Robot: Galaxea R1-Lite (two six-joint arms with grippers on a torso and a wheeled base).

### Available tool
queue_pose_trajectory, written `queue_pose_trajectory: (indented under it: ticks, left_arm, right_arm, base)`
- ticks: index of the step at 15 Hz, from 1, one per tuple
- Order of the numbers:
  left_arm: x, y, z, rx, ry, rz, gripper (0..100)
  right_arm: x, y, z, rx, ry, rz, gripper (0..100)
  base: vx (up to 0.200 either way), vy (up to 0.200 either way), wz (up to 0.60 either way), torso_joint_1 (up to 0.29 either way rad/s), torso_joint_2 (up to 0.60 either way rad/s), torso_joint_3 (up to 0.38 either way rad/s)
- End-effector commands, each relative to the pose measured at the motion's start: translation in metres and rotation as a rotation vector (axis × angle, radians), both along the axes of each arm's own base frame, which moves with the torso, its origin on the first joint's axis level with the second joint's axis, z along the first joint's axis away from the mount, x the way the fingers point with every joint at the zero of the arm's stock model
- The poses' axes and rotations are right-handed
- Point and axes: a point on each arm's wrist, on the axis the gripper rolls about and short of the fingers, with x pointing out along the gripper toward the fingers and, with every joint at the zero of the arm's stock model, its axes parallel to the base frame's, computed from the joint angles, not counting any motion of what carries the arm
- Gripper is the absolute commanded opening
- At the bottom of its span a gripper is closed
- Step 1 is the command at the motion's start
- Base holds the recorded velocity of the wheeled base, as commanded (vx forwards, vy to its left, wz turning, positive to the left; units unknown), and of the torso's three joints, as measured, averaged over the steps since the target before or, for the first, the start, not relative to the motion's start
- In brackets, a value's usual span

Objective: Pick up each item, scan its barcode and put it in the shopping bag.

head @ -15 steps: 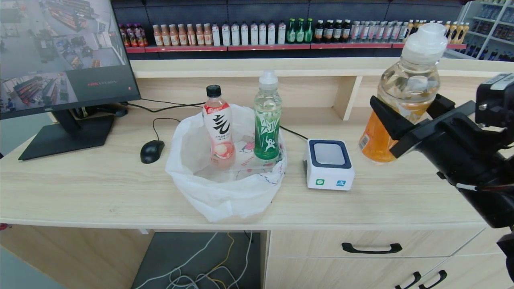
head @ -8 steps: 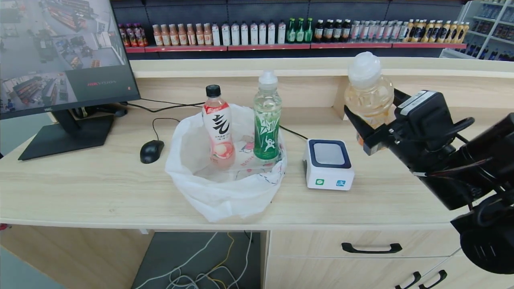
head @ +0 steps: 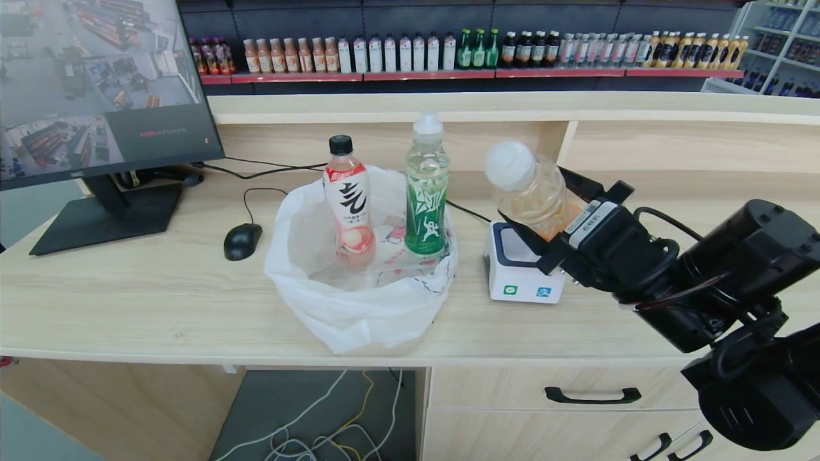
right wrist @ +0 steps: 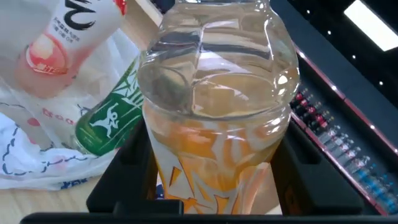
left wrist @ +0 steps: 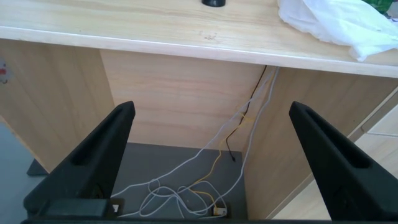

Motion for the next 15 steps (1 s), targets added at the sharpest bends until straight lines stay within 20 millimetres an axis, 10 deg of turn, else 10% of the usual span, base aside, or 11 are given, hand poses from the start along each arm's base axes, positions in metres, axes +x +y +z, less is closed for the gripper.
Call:
queue_pose_trajectory:
  ticks: [1,15]
  left_arm:
    - [0.0,0.0,0.0,-0.001,0.001,0.001,100]
    - [0.0,0.0,0.0,-0.001,0.0,0.001,100]
  right_arm:
    - [0.006,0.002,-0.004,-0.009,0.003,-0.003,0]
    - [0.017,0.007,-0.02,-0.104,-0.01,0.026,0]
  base:
    - [0.0,0.0,0.0,0.0,0.0,0.0]
    - [0.0,0.0,0.0,0.0,0.0,0.0]
